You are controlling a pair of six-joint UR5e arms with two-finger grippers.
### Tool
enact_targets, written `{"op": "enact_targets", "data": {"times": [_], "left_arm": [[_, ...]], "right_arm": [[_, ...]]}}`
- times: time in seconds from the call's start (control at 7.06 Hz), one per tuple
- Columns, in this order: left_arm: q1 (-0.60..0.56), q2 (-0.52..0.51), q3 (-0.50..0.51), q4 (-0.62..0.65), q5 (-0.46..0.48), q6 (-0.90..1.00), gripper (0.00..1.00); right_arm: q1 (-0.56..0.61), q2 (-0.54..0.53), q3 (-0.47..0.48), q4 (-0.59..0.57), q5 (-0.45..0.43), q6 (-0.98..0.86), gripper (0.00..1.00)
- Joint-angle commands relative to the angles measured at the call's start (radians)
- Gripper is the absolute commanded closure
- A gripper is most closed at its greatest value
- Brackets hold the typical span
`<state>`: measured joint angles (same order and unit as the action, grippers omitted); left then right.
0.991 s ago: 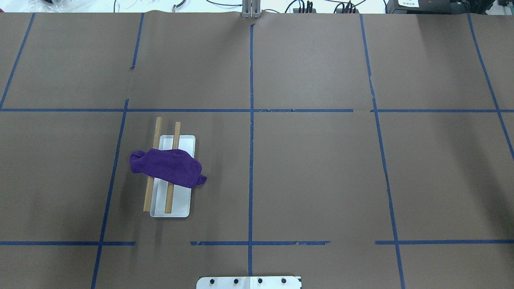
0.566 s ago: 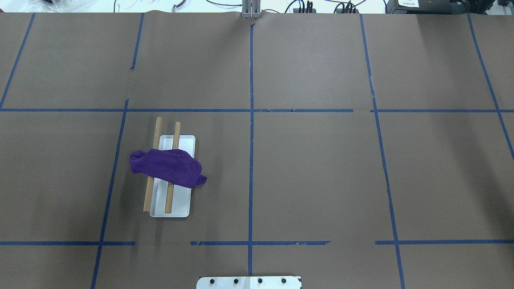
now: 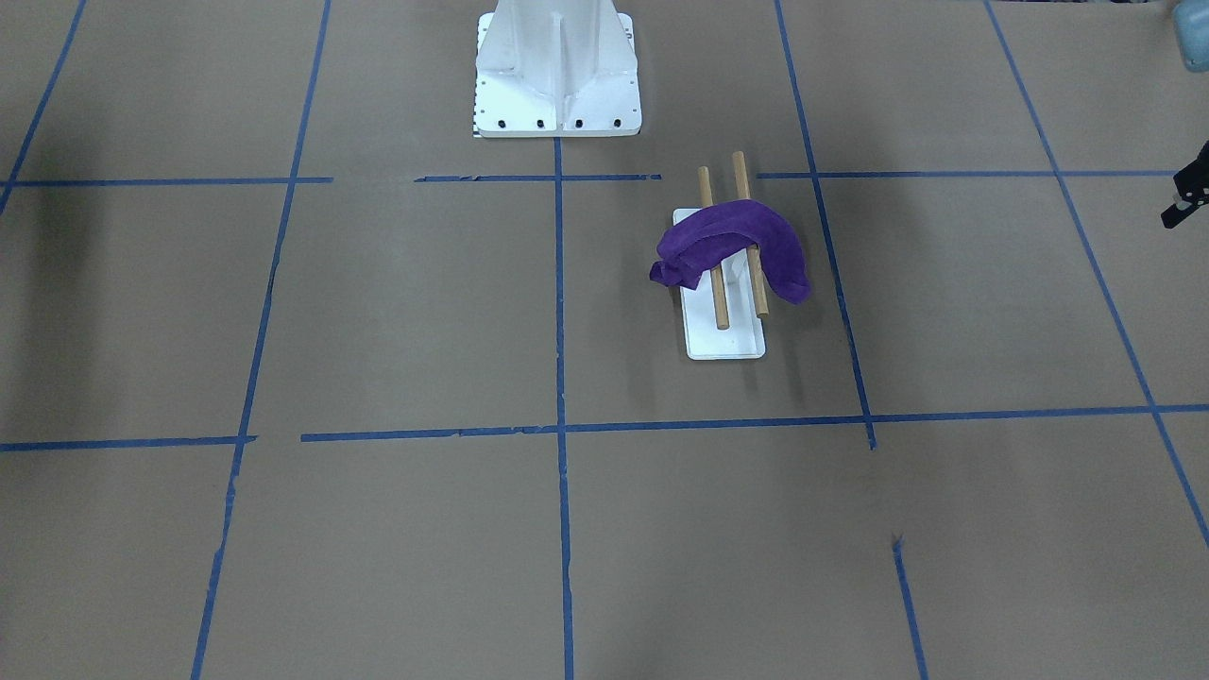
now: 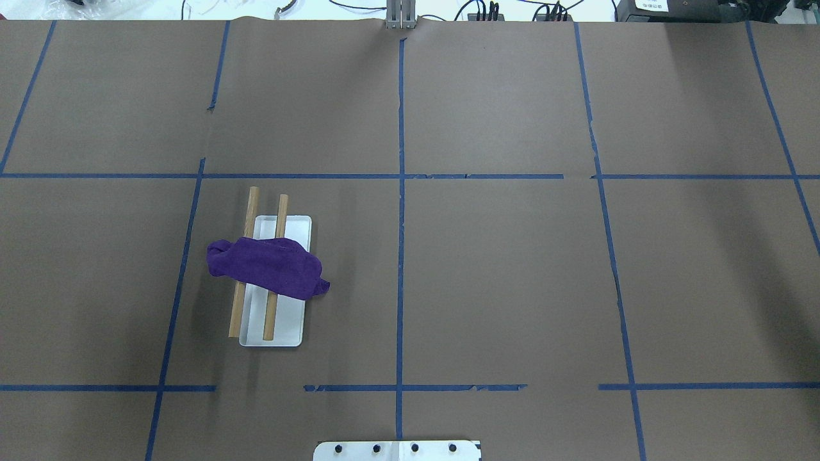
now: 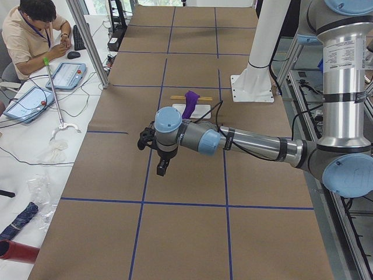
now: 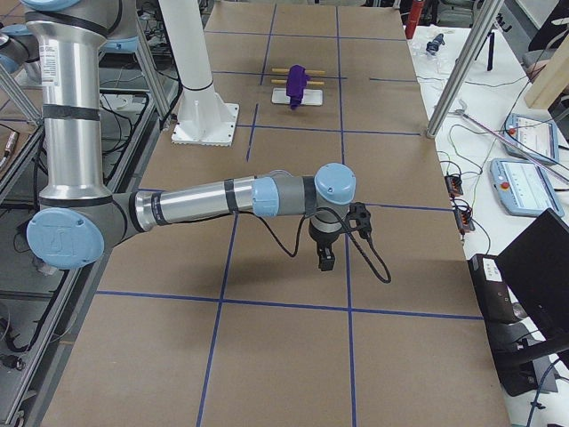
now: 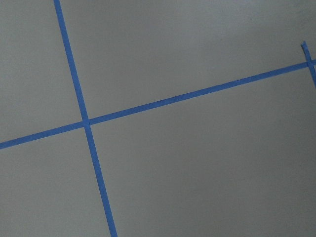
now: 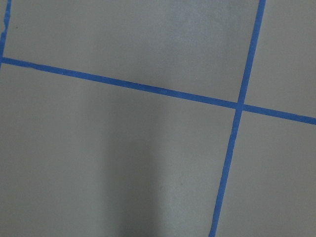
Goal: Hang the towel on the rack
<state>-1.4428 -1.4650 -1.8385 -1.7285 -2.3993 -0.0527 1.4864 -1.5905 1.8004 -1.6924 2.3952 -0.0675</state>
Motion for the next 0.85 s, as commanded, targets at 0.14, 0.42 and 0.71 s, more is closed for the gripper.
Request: {"op": "enact_targets", "data": {"times": [0.14, 0.42, 0.71], "left_arm": [[0.01, -0.004, 0.071, 0.006, 0.002, 0.001, 0.0], [0.007, -0.029, 0.111, 0.01, 0.0, 0.001, 0.0], [0.001, -0.029, 0.092, 0.012, 0.0, 0.001, 0.0]], "right_arm": [[-0.015, -0.005, -0.019, 0.0, -0.01, 0.002, 0.0], [-0.058, -0.002, -0.036, 0.0, -0.01, 0.023, 0.0], [-0.058, 0.007, -0.035, 0.0, -0.002, 0.035, 0.0]]}}
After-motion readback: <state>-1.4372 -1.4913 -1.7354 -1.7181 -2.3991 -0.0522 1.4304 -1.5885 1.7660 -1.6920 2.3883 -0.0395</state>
